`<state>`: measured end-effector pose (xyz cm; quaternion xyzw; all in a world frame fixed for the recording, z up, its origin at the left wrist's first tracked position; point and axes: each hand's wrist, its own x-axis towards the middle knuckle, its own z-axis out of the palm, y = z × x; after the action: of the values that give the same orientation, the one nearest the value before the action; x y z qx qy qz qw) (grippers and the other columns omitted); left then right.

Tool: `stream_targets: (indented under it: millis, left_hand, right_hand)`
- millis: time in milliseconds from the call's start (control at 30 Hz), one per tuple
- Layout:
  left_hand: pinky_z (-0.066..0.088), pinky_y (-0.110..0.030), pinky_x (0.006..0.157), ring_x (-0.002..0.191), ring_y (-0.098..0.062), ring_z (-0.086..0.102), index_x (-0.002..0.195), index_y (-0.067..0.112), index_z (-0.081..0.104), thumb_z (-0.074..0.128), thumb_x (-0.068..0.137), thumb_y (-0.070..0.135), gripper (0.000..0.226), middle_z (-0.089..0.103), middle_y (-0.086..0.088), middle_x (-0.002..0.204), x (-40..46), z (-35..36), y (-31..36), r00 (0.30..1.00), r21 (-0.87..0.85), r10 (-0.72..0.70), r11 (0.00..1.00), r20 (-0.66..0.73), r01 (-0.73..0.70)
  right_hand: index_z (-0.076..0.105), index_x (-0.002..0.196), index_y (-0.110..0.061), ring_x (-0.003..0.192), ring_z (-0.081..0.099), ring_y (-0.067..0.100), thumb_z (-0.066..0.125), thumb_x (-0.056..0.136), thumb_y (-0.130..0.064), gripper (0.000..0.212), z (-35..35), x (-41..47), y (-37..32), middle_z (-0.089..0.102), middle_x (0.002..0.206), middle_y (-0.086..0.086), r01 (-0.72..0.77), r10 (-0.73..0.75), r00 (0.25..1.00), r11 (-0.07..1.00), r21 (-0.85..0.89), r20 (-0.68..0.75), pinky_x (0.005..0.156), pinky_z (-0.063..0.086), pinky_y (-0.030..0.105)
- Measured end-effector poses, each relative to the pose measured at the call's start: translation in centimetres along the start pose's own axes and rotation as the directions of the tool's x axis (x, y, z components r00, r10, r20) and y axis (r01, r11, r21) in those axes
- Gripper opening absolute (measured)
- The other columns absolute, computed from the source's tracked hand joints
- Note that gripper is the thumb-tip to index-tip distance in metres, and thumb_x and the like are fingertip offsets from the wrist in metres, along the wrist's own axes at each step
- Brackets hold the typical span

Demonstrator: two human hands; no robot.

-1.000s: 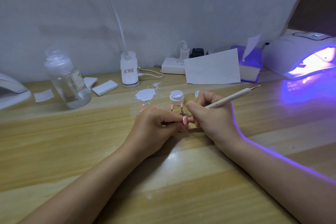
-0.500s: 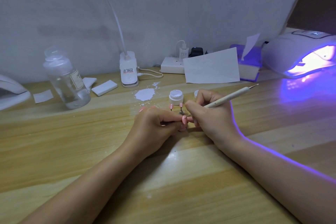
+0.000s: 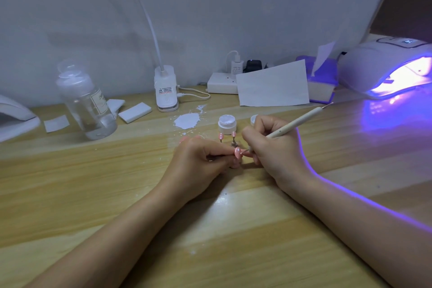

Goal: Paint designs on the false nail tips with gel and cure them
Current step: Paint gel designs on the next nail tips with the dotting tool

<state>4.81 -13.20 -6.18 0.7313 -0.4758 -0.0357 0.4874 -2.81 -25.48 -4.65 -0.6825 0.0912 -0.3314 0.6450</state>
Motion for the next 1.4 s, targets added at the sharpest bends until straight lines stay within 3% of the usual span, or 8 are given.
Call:
stream_targets:
  millis: [200,367,533,700,867,1233,1400]
  left_hand:
    - [0.049,-0.034,0.06,0.055,-0.002,0.051,0.083,0.012,0.076,0.071,0.077,0.007,0.01,0.072,0.001,0.067,-0.03,-0.02,0.03,1.0,0.007,0.004,1.0,-0.004,-0.004]
    - [0.046,-0.026,0.058,0.053,0.008,0.049,0.081,0.01,0.076,0.071,0.076,0.006,0.008,0.071,0.004,0.066,-0.01,-0.03,0.1,1.0,0.017,0.023,1.0,-0.002,-0.023]
    - [0.048,-0.03,0.059,0.055,0.004,0.051,0.081,0.01,0.076,0.071,0.076,0.006,0.008,0.071,0.003,0.067,-0.01,-0.04,0.09,1.0,0.02,0.014,1.0,-0.003,-0.014]
    - [0.044,-0.019,0.057,0.052,0.007,0.05,0.083,0.012,0.076,0.07,0.076,0.002,0.014,0.071,0.003,0.068,0.02,0.0,0.14,1.0,0.005,0.006,1.0,-0.004,-0.006]
    - [0.042,-0.015,0.056,0.052,0.009,0.05,0.083,0.012,0.075,0.07,0.076,0.001,0.014,0.068,0.007,0.064,0.04,-0.03,0.22,1.0,0.004,0.008,1.0,0.007,-0.008]
    - [0.046,-0.02,0.057,0.053,0.006,0.05,0.085,0.016,0.075,0.071,0.076,0.004,0.016,0.071,0.003,0.066,0.0,-0.03,0.28,1.0,-0.011,-0.008,1.0,-0.002,0.008]
    - [0.05,-0.029,0.059,0.055,0.001,0.053,0.083,0.014,0.076,0.07,0.077,0.005,0.012,0.071,0.002,0.067,-0.01,-0.02,0.25,1.0,0.002,-0.023,1.0,-0.006,0.023]
  right_hand:
    - [0.031,0.045,-0.013,0.027,0.039,0.002,0.056,0.074,0.005,0.042,0.11,-0.04,-0.05,0.033,0.031,-0.011,0.015,-0.015,1.0,1.0,-0.003,0.02,0.038,0.032,0.016]
    - [0.031,0.046,-0.014,0.027,0.04,0.002,0.055,0.075,0.007,0.043,0.1,-0.06,-0.03,0.034,0.029,-0.011,0.016,-0.016,0.999,1.0,-0.021,0.032,0.04,0.036,0.018]
    - [0.031,0.045,-0.014,0.028,0.041,0.002,0.056,0.075,0.007,0.045,0.1,-0.02,0.1,0.033,0.031,-0.012,0.023,-0.022,0.999,0.999,-0.027,0.031,0.04,0.036,0.018]
    - [0.031,0.045,-0.015,0.028,0.04,0.002,0.056,0.075,0.009,0.046,0.12,0.09,0.2,0.032,0.031,-0.012,0.024,-0.023,0.999,0.999,-0.028,0.023,0.042,0.037,0.02]
    - [0.03,0.045,-0.013,0.027,0.042,0.002,0.053,0.074,0.012,0.045,0.15,0.01,0.14,0.032,0.03,-0.012,0.036,-0.036,0.999,0.999,-0.016,0.038,0.037,0.035,0.012]
    - [0.03,0.047,-0.011,0.026,0.041,0.002,0.053,0.076,0.011,0.043,0.19,-0.11,-0.13,0.032,0.029,-0.012,0.028,-0.028,0.998,1.0,0.005,0.051,0.037,0.036,0.012]
    - [0.03,0.046,-0.011,0.027,0.042,0.002,0.052,0.075,0.012,0.043,0.15,-0.16,-0.18,0.034,0.029,-0.011,0.025,-0.026,0.998,1.0,0.009,0.056,0.037,0.036,0.011]
